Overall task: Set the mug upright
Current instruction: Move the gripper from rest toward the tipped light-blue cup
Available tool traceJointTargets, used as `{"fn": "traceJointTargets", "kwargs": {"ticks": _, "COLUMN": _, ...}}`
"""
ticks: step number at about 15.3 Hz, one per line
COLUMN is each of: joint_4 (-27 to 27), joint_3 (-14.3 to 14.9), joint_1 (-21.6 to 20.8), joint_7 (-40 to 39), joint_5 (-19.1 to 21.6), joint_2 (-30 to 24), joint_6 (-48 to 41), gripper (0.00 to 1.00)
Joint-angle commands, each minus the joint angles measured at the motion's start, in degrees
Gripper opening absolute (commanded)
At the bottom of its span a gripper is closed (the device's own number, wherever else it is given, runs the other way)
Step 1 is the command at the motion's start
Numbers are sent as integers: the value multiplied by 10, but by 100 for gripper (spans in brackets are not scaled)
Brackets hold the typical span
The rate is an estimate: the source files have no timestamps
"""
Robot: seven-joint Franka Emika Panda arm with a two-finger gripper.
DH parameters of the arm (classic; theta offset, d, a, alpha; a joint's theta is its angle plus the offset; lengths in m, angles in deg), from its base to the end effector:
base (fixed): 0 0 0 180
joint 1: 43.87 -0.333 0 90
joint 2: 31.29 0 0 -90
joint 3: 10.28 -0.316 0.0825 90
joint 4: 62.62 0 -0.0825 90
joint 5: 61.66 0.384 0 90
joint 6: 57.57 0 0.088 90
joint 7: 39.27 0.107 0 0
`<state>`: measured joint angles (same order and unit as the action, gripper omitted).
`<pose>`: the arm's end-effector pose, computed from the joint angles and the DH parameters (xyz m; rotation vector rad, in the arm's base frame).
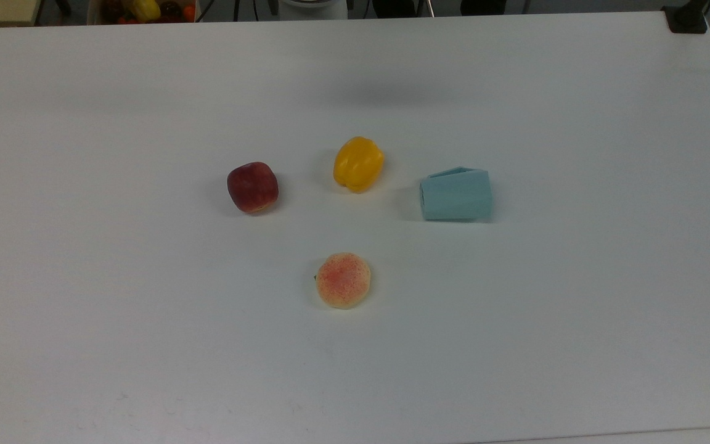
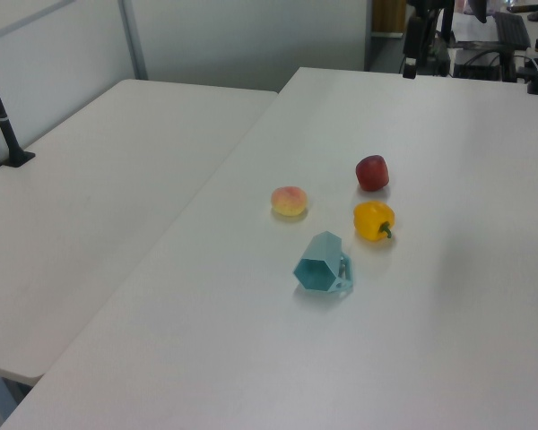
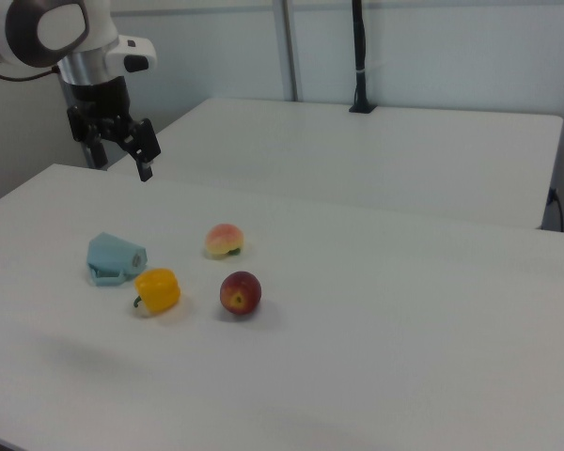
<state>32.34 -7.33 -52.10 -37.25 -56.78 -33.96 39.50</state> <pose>0.5483 0.0582 0.6206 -3.0459 -0.0760 -0.1183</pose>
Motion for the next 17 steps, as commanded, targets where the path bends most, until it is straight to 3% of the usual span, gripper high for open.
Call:
{"fn": "traceJointTargets", "kwargs": {"ticks": 1, "joint_4": 10, "joint_3": -25, "joint_1": -24, "joint_7": -5, "joint_5": -51, "joint_2": 5, "joint_6": 10, "gripper": 100}}
{"fn": "traceJointTargets", "kwargs": {"ticks": 4, "joint_4": -8, "joint_3": -60, "joint_1": -36, "joint_7": 3, "joint_5": -78, "joint_2": 22, "joint_6": 15, "gripper": 100}}
{"fn": "traceJointTargets", "kwargs": {"ticks": 7, "joint_4": -35, "joint_3": -86, "joint_1": -59, "joint_7": 78, "joint_5": -130, "joint_2": 64, "joint_6": 15, "gripper": 100}}
{"fn": "traceJointTargets", "kwargs": {"ticks": 10, "joint_4": -55, "joint_3": -117, "joint_1": -90, "joint_7": 181, "joint_5": -181, "joint_2": 114, "joint_6": 23, "gripper": 100}}
{"fn": "traceJointTargets", "kwargs": {"ticks": 13, "joint_4": -94, "joint_3": -144, "joint_1": -125, "joint_7": 326, "joint_5": -263, "joint_2": 180, "joint_6": 29, "gripper": 100}}
{"fn": "traceJointTargets", "kwargs": {"ticks": 17, "joint_4": -117, "joint_3": -150, "joint_1": -178, "joint_7": 458, "joint_5": -351, "joint_2": 252, "joint_6": 72, "gripper": 100}}
